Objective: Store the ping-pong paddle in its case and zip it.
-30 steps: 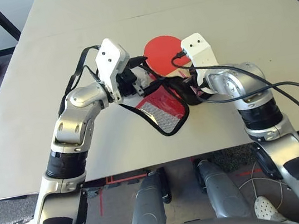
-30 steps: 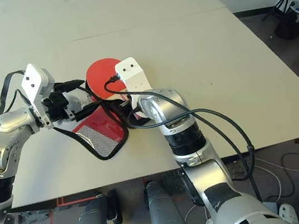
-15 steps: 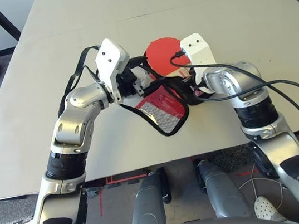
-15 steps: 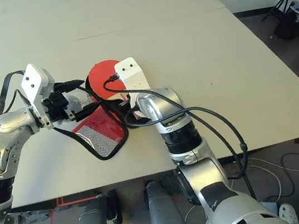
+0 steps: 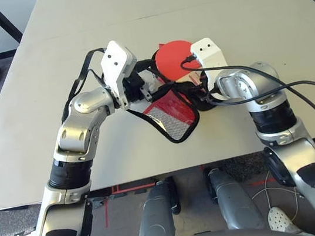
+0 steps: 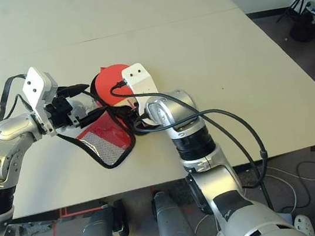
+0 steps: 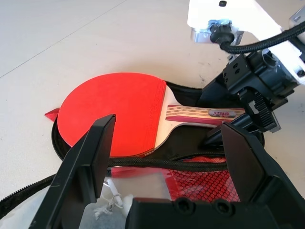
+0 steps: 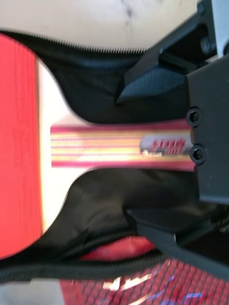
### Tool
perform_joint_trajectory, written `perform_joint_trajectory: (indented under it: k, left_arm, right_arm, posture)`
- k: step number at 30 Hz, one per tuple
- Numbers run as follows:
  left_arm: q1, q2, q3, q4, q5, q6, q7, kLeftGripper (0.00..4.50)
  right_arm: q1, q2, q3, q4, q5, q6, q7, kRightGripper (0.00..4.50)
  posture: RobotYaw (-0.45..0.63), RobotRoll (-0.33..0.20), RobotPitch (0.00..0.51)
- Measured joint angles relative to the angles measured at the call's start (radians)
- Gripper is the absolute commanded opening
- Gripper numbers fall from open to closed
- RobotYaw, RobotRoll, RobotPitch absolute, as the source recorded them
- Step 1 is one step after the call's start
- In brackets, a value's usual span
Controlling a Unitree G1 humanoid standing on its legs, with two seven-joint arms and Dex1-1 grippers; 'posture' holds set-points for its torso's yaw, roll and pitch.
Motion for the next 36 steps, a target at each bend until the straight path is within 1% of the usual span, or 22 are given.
perform_joint_trajectory:
  k: [2,4,9,10,13,19,20,21,28,33,35,36]
  left_arm:
    - [0.0,0.0,0.0,0.0,0.0,0.0,0.0,4.5]
    - [0.0,0.0,0.0,0.0,0.0,0.0,0.0,4.5]
    - [0.0,-0.004,-0.002,0.001,0.002,0.0,0.0,4.5]
    - [0.0,-0.004,-0.002,0.001,0.002,0.0,0.0,4.5]
    - [-0.002,-0.004,-0.002,0.002,0.004,0.0,-0.001,4.5]
    - [-0.002,-0.004,-0.002,0.003,0.006,-0.001,-0.004,4.5]
    - [-0.002,-0.004,-0.002,0.003,0.007,-0.001,-0.004,4.5]
    - [-0.002,-0.004,-0.003,0.003,0.008,-0.001,-0.005,4.5]
    - [-0.002,-0.004,-0.004,0.003,0.014,-0.001,-0.008,4.5]
    - [-0.002,-0.004,-0.004,0.003,0.016,-0.001,-0.008,4.5]
    - [-0.002,-0.004,-0.004,0.003,0.016,-0.001,-0.008,4.5]
    - [-0.002,-0.004,-0.004,0.003,0.016,-0.001,-0.009,4.5]
  right_arm:
    - [0.0,-0.04,0.0,-0.011,0.012,0.004,0.025,4.47]
    - [0.0,-0.06,0.0,-0.025,0.022,0.004,0.044,4.47]
    - [0.0,-0.069,0.006,-0.027,0.027,-0.001,0.06,4.47]
    - [0.0,-0.067,0.008,-0.027,0.028,-0.002,0.06,4.32]
    - [0.008,-0.059,0.012,-0.027,0.028,-0.002,0.059,3.68]
    - [0.02,-0.057,0.027,-0.033,0.029,-0.001,0.058,1.73]
    - [0.021,-0.06,0.028,-0.037,0.03,0.0,0.059,1.47]
    - [0.021,-0.07,0.029,-0.04,0.031,0.0,0.06,1.34]
    - [0.026,-0.112,0.042,-0.072,0.052,0.014,0.088,1.34]
    - [0.045,-0.116,0.042,-0.1,0.056,0.019,0.093,1.34]
    - [0.053,-0.116,0.042,-0.112,0.055,0.018,0.091,2.12]
    - [0.055,-0.115,0.042,-0.117,0.055,0.017,0.091,2.31]
  posture:
    - [0.01,0.0,0.227]
    - [0.01,0.0,0.224]
    - [0.01,0.0,0.222]
    - [0.01,0.0,0.222]
    - [0.01,0.0,0.221]
    - [0.01,0.0,0.221]
    - [0.01,0.0,0.221]
    - [0.01,0.0,0.221]
    - [0.01,0.0,0.224]
    - [0.0,0.0,0.227]
    - [0.0,0.0,0.228]
    - [0.0,0.0,0.228]
